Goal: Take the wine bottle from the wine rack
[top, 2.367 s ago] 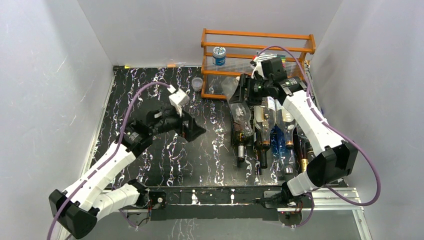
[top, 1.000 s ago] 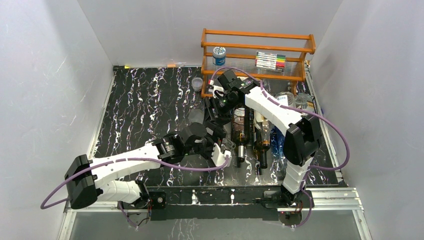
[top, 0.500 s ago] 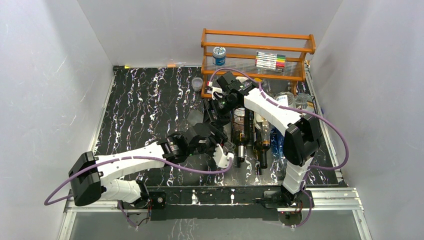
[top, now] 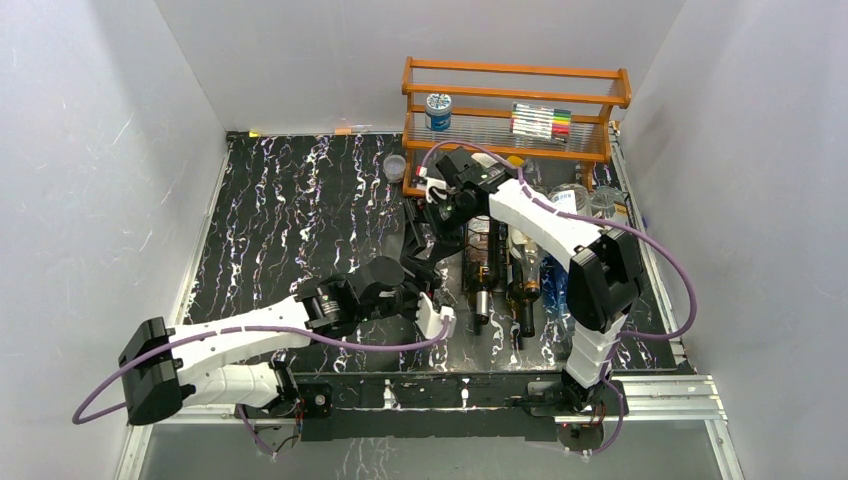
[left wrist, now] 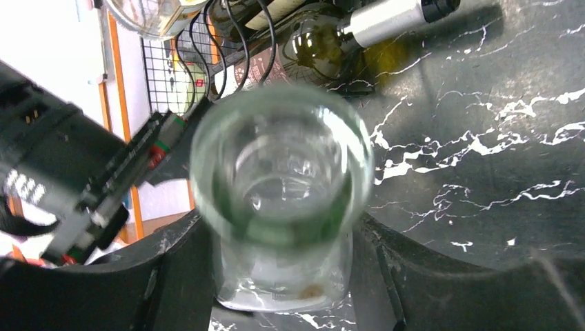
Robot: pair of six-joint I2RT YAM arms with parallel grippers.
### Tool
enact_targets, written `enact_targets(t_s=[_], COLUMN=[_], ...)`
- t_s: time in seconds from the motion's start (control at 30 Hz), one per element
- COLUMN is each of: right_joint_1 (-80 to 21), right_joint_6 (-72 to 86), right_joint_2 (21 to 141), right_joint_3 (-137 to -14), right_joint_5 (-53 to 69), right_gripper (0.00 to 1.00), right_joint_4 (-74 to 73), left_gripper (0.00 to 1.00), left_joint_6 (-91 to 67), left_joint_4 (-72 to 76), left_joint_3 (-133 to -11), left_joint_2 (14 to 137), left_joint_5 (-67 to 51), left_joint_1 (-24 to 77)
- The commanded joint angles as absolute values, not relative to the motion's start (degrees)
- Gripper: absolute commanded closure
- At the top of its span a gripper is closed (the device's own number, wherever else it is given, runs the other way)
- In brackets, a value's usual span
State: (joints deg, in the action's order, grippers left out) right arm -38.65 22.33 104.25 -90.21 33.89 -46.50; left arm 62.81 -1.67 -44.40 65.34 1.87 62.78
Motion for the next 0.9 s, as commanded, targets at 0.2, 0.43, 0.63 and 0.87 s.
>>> enact_targets(t_s=[0.2, 0.43, 0.63, 0.87], right_joint_1=[-23.45, -21.0, -20.93, -20.99], right_joint_6=[25.37, 23.53, 20.03, 14.9], right_joint_2=[90.57, 84.95, 75.87, 66.69], right_joint_3=[-96.02, -97.11, -90.99, -84.46], right_joint_5=[34.97, 29.39, 20.39, 11.67], right_gripper=[0.02, 0.02, 0.02, 0.02], right_joint_4=[-40.18, -42.23, -40.49, -41.02], left_gripper=[1.0, 1.0, 1.0, 1.0], left_joint_6=[45.29, 34.59, 22.36, 6.23], left_joint_4=[5.07, 10.63, 11.58, 13.08], left_joint_3=[-40.52, -40.62, -44.62, -55.83], left_joint_2=[54.44, 53.86, 55.81, 65.83], left_joint_5=[5.05, 12.92, 15.94, 9.42], left_joint_1=[62.41, 62.13, 54.78, 33.55])
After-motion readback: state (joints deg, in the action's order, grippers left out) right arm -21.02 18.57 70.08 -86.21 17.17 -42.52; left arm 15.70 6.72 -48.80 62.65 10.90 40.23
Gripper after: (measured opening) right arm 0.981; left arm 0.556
